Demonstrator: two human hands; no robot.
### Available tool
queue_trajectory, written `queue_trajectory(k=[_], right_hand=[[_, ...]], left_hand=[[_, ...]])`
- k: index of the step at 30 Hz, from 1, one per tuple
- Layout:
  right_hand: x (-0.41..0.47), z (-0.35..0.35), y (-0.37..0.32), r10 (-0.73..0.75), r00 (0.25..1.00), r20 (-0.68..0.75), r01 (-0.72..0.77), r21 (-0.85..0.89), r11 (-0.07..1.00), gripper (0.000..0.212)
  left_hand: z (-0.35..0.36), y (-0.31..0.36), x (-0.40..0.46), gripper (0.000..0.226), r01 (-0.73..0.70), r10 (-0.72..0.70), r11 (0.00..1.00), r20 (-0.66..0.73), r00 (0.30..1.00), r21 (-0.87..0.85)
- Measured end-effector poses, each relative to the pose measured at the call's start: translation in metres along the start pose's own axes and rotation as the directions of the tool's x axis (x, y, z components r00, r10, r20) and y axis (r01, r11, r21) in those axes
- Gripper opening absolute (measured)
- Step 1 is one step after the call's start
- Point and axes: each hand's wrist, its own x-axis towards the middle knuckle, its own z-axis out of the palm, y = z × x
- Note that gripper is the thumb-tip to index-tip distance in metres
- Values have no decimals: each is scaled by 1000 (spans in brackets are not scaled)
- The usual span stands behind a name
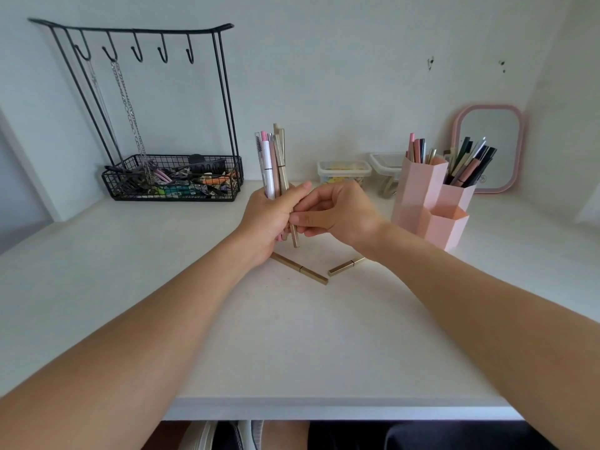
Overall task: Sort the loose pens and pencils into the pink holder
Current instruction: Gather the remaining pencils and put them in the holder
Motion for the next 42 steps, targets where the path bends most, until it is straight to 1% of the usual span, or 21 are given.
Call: queue_trajectory(k=[2, 4, 6, 8, 10, 12, 13, 15, 17, 19, 21, 23, 25, 27, 28, 30, 32, 34, 37, 39, 42], right_hand=[[2, -4, -1, 20, 1000, 17, -20, -7, 1000, 17], [2, -9, -5, 45, 997, 55, -40, -86, 995, 19], [2, -19, -12, 24, 995, 99, 6, -296, 955, 18], [2, -31, -20, 30, 987, 161, 50, -472, 880, 17], [-1, -45, -27, 141, 959, 246, 24, -567, 823, 19], [-7, -56, -31, 268, 908, 321, -11, -621, 784, 22], [-9, -60, -31, 306, 889, 340, -21, -638, 770, 27], [-12, -66, -31, 367, 858, 361, -15, -695, 719, 32], [-12, -69, -30, 429, 829, 359, 5, -772, 636, 33], [-11, -70, -28, 451, 830, 329, 17, -822, 569, 28], [-9, -69, -25, 449, 834, 321, 32, -840, 542, 20], [-8, -68, -22, 437, 838, 327, 45, -839, 542, 12], [-7, -70, -23, 381, 864, 330, 67, -825, 561, 8], [-4, -72, -24, 264, 916, 302, 62, -757, 651, 6], [-3, -72, -24, 192, 946, 261, 43, -689, 723, 6], [1, -69, -26, 55, 986, 156, 28, -484, 875, 6], [4, -61, -27, -36, 997, 63, 51, -248, 967, 7], [5, -53, -28, -86, 996, -3, 86, -88, 992, 7], [5, -43, -26, -108, 993, -55, 108, 15, 994, 8], [5, -38, -23, -96, 992, -76, 100, 41, 994, 10], [5, -32, -18, -105, 989, -102, 102, -28, 994, 8]], left_hand=[[0, 0, 2, 27, 19, -18, 999, -30, 999, 26], [0, 1, 3, 29, 40, -39, 999, -51, 998, 25], [-1, 3, 4, 35, 52, -53, 998, -50, 997, -24], [-2, 5, 4, 37, 53, -55, 998, -34, 998, -44], [-4, 5, 4, 37, 44, -44, 998, -5, 999, -46], [-4, 5, 4, 40, 46, -45, 997, 13, 999, -56], [-4, 4, 4, 42, 49, -48, 997, 16, 999, -52], [-4, 4, 4, 43, 50, -49, 998, 23, 999, -37], [-4, 4, 4, 44, 53, -51, 998, 33, 998, -39], [-5, 3, 3, 42, 62, -60, 997, 42, 997, -47], [-5, 3, 3, 43, 65, -63, 997, 54, 997, -50], [-4, 2, 3, 44, 54, -51, 998, 61, 997, -38], [-3, 1, 4, 46, 37, -36, 999, 66, 997, -18], [-2, 0, 4, 46, 33, -31, 999, 79, 996, -25], [-3, 0, 4, 45, 37, -34, 999, 91, 995, -33], [-3, 0, 4, 43, 48, -44, 998, 117, 992, -32], [-4, -1, 4, 39, 66, -62, 998, 148, 987, -19], [-4, -1, 3, 33, 77, -72, 997, 179, 981, -21], [-2, 1, 0, 25, 98, -84, 994, 214, 973, -54], [-2, 2, -1, 24, 125, -107, 990, 243, 964, -58], [-2, 2, -1, 30, 138, -112, 988, 301, 947, -67]])
